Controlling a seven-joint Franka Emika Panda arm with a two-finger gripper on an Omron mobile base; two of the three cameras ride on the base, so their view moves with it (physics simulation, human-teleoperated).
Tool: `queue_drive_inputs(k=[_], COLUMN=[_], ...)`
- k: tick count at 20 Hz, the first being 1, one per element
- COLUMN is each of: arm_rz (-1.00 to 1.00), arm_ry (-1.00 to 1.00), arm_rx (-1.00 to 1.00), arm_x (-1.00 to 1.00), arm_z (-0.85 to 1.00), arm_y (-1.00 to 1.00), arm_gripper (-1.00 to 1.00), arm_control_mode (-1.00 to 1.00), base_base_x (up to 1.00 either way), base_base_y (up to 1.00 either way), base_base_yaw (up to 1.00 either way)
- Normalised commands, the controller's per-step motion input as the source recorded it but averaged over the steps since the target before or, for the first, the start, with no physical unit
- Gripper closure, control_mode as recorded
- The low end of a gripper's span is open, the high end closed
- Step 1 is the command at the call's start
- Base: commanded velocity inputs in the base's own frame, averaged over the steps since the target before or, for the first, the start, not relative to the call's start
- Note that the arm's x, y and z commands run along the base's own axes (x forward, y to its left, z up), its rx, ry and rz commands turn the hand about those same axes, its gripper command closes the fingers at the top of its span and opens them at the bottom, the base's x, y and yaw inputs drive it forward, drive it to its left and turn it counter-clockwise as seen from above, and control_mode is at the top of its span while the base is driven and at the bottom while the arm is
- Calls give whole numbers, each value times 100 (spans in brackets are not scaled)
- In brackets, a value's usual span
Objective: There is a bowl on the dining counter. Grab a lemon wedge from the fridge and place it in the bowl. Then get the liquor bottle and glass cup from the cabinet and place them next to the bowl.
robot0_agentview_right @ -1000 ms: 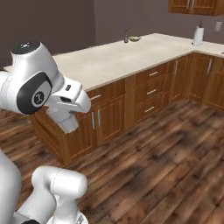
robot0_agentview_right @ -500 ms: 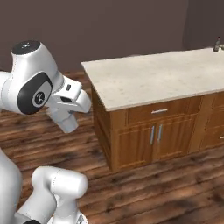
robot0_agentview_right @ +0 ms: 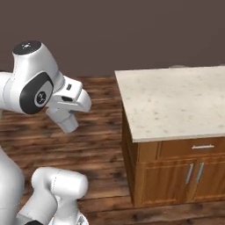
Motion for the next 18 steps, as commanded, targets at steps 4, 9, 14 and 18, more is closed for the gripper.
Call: queue_drive_inputs(k=[4,9,14,18], arm_rz=[0,0,0,0], arm_ry=[0,0,0,0], arm_rx=[0,0,0,0], arm_x=[0,0,0,0], arm_z=[0,0,0,0], arm_y=[0,0,0,0], arm_gripper=[100,100,100,100], arm_control_mode=[100,100,100,100], base_base_x=[100,100,100,100], base_base_y=[0,6,29,37], base_base_yaw=[24,21,10,0])
